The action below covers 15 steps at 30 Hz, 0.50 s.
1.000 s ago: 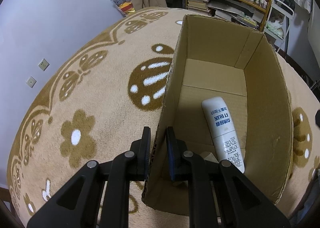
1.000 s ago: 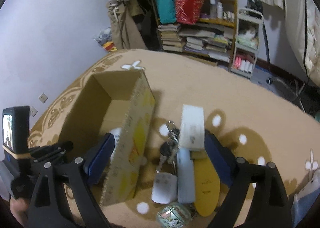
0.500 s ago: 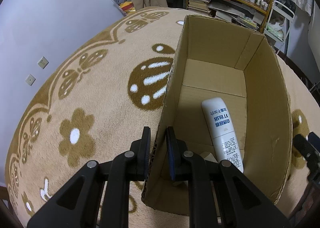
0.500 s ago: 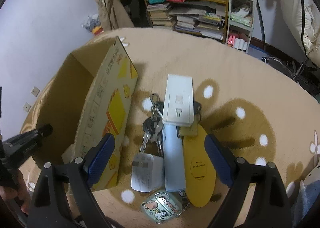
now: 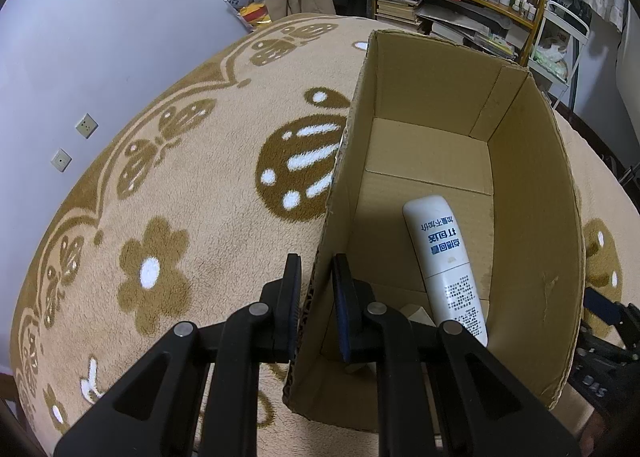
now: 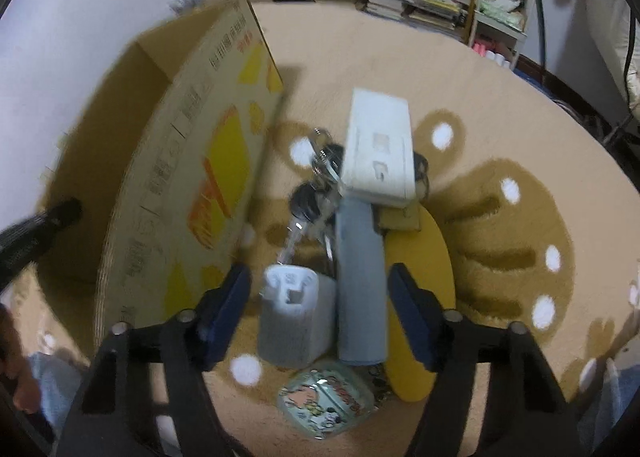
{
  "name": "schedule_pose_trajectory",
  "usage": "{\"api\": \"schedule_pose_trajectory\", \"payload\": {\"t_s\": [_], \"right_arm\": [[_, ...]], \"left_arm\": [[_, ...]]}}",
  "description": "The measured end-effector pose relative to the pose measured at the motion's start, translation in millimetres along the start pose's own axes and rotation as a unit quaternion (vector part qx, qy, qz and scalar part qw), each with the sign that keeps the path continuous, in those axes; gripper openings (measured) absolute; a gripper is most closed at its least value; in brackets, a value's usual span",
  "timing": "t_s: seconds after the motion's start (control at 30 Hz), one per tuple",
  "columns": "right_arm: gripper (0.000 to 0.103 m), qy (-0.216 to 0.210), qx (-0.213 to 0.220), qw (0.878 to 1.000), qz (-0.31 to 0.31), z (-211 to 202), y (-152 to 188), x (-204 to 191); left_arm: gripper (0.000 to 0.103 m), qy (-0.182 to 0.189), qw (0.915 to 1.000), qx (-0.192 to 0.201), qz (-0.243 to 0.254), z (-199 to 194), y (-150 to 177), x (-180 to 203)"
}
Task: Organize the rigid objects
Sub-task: 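Grasp the white square charger with the right tool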
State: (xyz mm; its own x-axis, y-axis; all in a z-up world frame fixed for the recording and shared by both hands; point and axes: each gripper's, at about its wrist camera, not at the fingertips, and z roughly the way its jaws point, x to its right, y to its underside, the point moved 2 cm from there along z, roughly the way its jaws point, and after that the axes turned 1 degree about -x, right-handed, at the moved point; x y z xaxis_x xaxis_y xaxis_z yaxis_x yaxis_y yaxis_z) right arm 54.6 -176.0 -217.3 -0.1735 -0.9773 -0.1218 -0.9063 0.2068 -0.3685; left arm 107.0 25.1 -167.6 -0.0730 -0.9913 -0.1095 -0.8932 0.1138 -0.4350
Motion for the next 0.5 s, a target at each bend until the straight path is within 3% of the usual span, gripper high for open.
{"api": "schedule_pose_trajectory", "payload": {"t_s": [0.1, 0.37, 0.47, 0.5], "right_arm": [[0.057, 0.001, -0.012, 1.000, -0.002, 6.4, 3.4, -3.5], [0.056, 0.030, -0.014, 0.999, 0.013, 5.9, 5.7, -5.9], [0.045, 0.052, -0.017, 0.998, 0.010, 6.0, 5.5, -10.3], [0.036, 0.055, -0.017, 0.998, 0.008, 4.7, 5.8, -13.0]], "left_arm": [[0.015, 0.000, 1.0000, 0.000, 0.000, 0.1, -0.1, 0.1], [0.015, -0.001, 1.0000, 0.001, 0.002, 0.3, -0.1, -0.8], [0.015, -0.001, 1.0000, 0.001, 0.002, 0.4, 0.1, -0.7], [0.015, -0.002, 1.0000, 0.001, 0.003, 0.5, 0.0, -0.6]]}}
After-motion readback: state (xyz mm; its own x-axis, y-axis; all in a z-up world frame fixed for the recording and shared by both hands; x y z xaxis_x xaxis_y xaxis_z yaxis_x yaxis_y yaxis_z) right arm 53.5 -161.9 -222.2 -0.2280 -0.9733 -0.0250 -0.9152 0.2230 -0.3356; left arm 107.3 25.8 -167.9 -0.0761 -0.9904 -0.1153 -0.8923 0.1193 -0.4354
